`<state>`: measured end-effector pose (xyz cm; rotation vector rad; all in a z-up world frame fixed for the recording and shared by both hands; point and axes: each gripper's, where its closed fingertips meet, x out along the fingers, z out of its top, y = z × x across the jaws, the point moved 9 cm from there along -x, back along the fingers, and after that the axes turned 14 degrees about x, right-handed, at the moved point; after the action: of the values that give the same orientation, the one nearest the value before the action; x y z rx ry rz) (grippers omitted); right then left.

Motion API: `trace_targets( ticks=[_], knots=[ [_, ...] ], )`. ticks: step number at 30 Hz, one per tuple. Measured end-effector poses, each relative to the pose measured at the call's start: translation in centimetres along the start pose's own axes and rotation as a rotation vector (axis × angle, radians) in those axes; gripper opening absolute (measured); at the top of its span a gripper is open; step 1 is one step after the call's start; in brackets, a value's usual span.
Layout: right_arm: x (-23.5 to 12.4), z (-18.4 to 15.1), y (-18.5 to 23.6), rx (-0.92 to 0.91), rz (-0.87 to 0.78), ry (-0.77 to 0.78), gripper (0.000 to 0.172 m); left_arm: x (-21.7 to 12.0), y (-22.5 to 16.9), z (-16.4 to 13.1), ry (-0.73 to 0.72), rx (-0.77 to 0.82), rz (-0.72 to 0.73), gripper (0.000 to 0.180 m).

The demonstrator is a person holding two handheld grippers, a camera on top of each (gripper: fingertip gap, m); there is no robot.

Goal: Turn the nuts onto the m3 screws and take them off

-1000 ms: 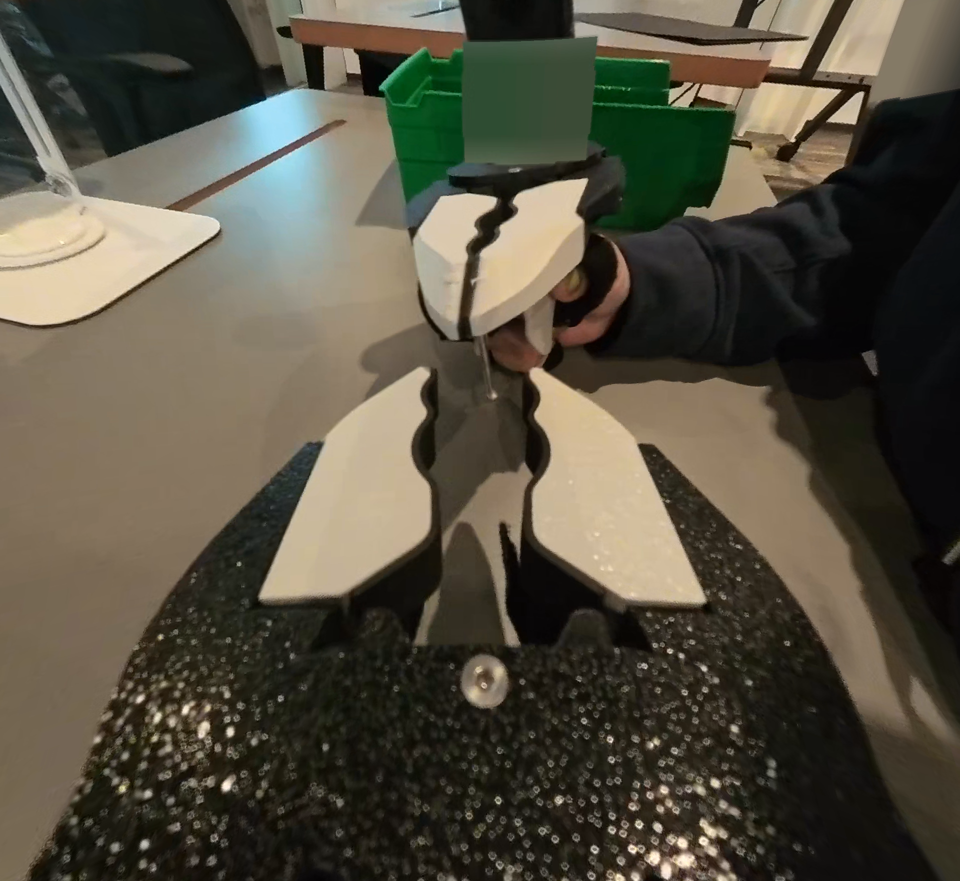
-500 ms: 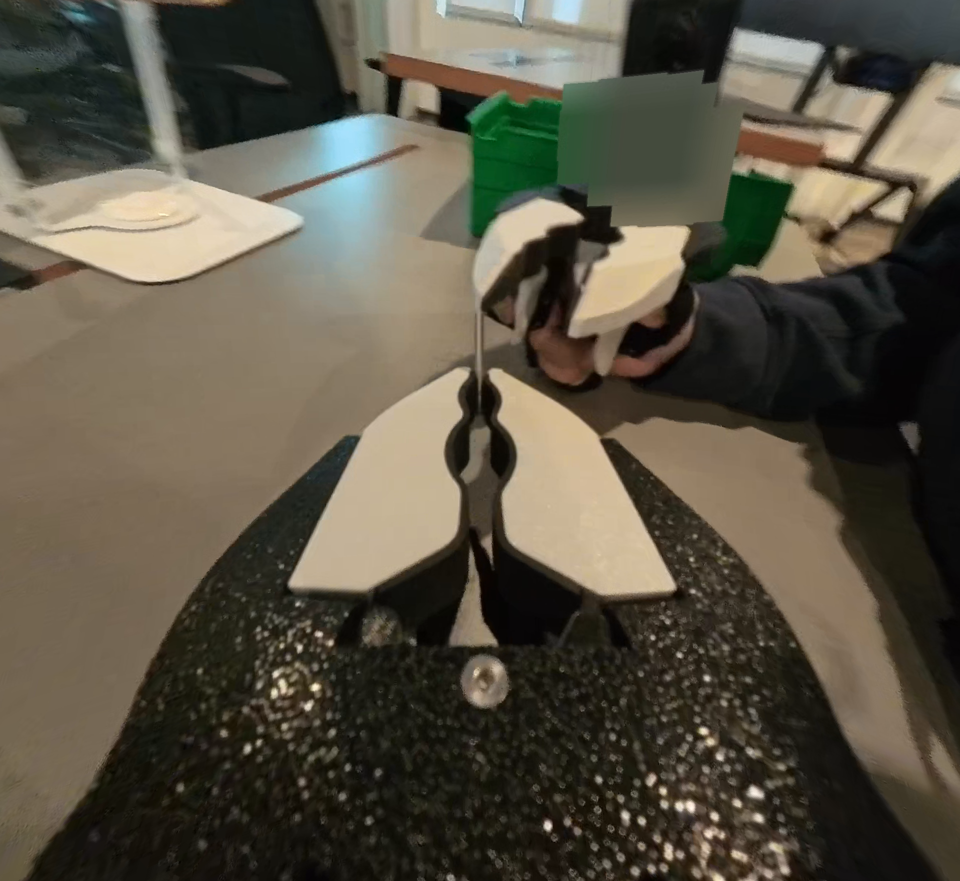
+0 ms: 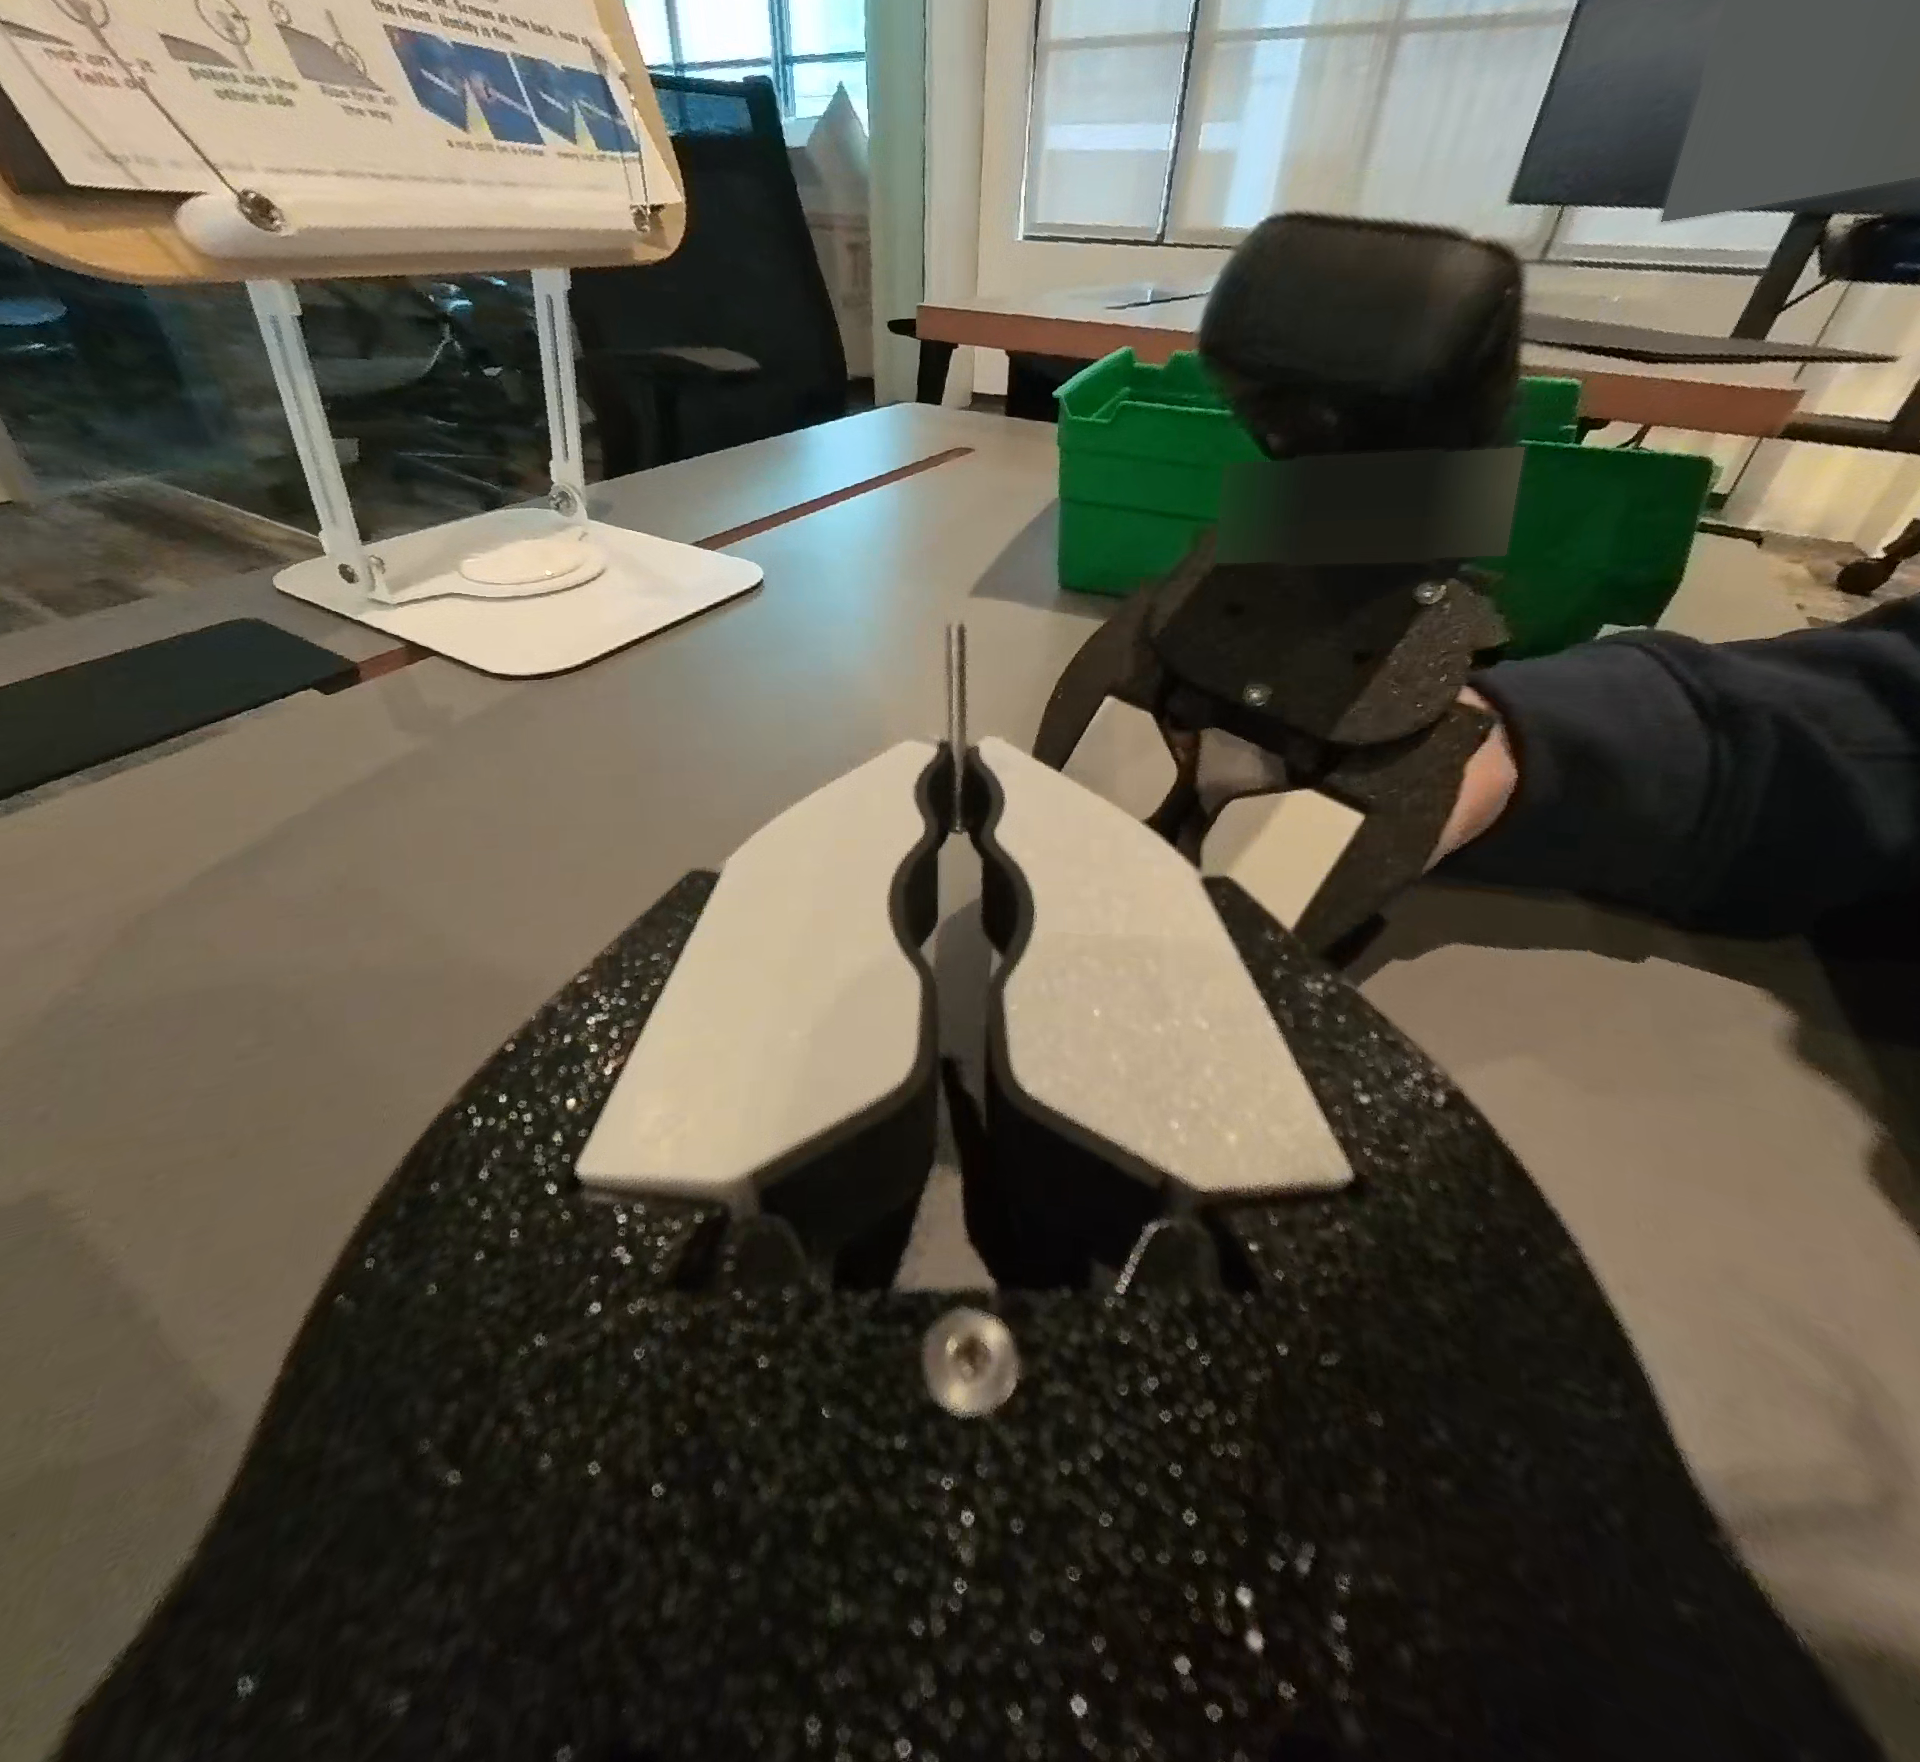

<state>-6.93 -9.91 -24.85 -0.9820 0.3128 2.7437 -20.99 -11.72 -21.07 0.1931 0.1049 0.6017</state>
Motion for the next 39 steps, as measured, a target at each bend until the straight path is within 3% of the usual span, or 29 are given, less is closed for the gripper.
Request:
trace_targets(
  ticks=[17, 24, 29, 39],
  knots=[
    [0.0, -0.1, 0.0, -0.034, -0.033, 0.007, 0.005, 0.1, -0.2, 0.0, -0.018, -0.006, -0.051, 0.002],
    [-4.2, 0.4, -2.2, 0.075, 0.014, -0.255, 0.004, 0.8, -1.1, 0.0, 0.005, 0.018, -0.174, 0.001],
    [-7.1, 1.3, -1.7, 0.072, 0.194, -0.502, 0.004, 1.3, -1.7, -0.1, 0.048, 0.032, -0.241, 0.001],
    [-7.2, 1.7, -0.4, 0.028, 0.307, -0.55, 0.004, 1.7, -2.4, -0.1, 0.073, 0.068, -0.31, 0.001]
  ],
)
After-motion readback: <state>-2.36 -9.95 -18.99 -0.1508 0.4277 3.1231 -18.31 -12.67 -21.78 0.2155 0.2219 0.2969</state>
